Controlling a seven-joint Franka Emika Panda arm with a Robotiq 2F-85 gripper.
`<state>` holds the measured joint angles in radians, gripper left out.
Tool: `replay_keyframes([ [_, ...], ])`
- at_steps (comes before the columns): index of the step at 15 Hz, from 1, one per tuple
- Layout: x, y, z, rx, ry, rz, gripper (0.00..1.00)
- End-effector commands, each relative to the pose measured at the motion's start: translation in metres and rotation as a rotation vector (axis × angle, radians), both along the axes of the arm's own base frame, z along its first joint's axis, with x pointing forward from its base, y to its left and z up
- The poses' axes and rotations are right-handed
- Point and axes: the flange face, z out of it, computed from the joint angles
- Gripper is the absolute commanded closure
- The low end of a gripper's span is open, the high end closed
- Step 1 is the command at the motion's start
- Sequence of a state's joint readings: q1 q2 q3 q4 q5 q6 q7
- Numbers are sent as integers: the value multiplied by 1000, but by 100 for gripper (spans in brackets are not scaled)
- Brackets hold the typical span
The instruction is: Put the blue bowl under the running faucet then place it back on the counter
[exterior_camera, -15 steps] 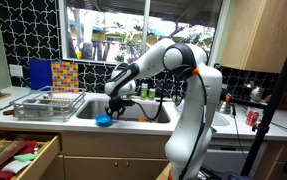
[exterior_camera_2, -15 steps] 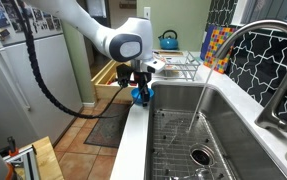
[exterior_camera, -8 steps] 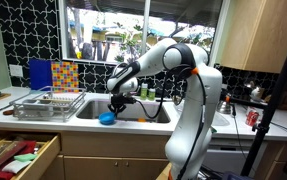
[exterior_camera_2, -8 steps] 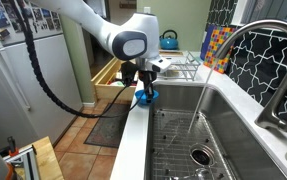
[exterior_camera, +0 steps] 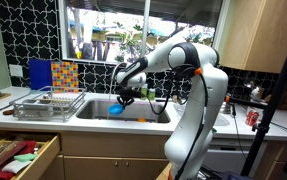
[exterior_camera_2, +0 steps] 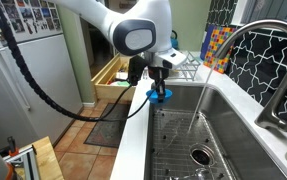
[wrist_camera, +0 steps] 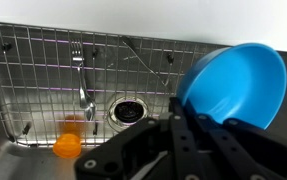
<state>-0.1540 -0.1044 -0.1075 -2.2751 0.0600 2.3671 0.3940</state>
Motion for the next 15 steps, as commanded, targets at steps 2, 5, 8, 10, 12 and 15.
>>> replay_keyframes([
  [2, 5, -4, -2, -11, 6, -23, 99],
  [5, 33, -29, -6, 36, -62, -222, 99],
  [8, 59, -35, -14, 89, -100, -353, 99],
  [10, 75, -37, -20, 110, -122, -414, 99],
  [12, 87, -38, -26, 128, -133, -463, 99],
  [15, 104, -38, -31, 143, -157, -506, 99],
])
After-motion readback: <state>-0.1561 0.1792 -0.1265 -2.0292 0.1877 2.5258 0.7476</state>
